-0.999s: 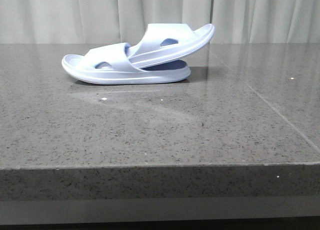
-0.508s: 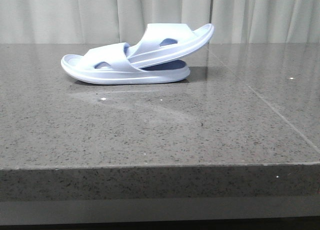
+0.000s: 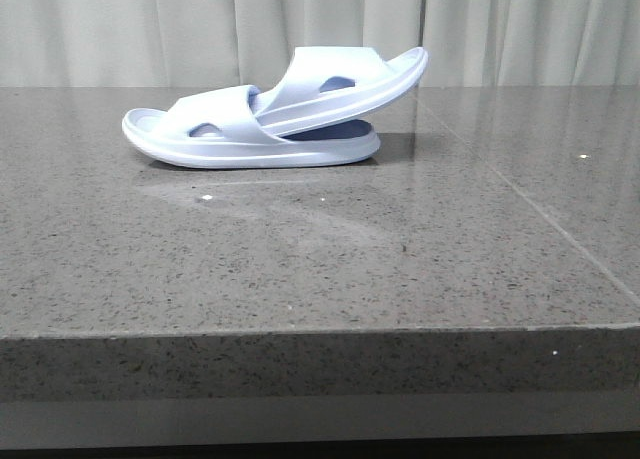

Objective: Insert blue slippers together front up

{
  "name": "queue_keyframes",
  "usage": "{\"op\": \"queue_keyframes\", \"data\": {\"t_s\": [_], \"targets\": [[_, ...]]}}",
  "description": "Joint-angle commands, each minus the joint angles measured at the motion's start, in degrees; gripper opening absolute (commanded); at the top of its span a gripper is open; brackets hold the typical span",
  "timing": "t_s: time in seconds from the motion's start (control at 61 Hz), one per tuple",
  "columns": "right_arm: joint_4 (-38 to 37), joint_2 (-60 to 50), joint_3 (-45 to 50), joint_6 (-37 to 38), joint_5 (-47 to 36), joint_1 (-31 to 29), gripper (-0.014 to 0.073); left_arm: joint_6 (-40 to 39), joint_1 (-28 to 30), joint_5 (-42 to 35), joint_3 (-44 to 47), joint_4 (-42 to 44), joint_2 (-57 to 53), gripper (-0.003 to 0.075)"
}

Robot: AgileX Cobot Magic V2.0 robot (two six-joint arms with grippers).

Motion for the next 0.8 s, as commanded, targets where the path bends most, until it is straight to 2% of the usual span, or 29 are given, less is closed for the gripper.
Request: {"op": "queue_keyframes", "data": {"t_s": [0.0, 0.278, 0.377, 0.491, 0.557, 0.639, 0.786], "targets": [[0.8, 0.5, -1.4, -0.3, -3.8, 0.1, -0.0108, -0.7, -0.4, -5.1, 0.2, 0.1, -0.9, -0.0020], [-0.3, 0.5, 0.5, 0.5, -5.6, 0.1, -0.0108, -0.7, -0.4, -5.1, 0.2, 0.1, -0.9, -0.0020], [-6.0, 0.5, 3.2, 10.1, -9.9, 0.1, -0.0108, -0.7, -0.4, -5.1, 0.2, 0.1, -0.9, -0.0020], [-18.6, 0.5, 6.7, 26.6, -15.2, 0.1, -0.0108, -0.7, -0.4, -5.1, 0.2, 0.1, -0.9, -0.0020], [-23.9, 0.3, 8.7, 33.1, -17.2, 0.1, -0.0108, -0.7, -0.4, -5.1, 0.2, 0.1, -0.9, -0.0020], [-25.8, 0.0, 10.7, 37.1, -18.7, 0.1, -0.0108, -0.7, -0.4, -5.1, 0.2, 0.1, -0.9, -0.0020], [-25.2, -4.0, 15.6, 37.7, -19.4, -1.9, -0.0108, -0.7, -0.4, -5.1, 0.2, 0.1, -0.9, -0.0020]]}}
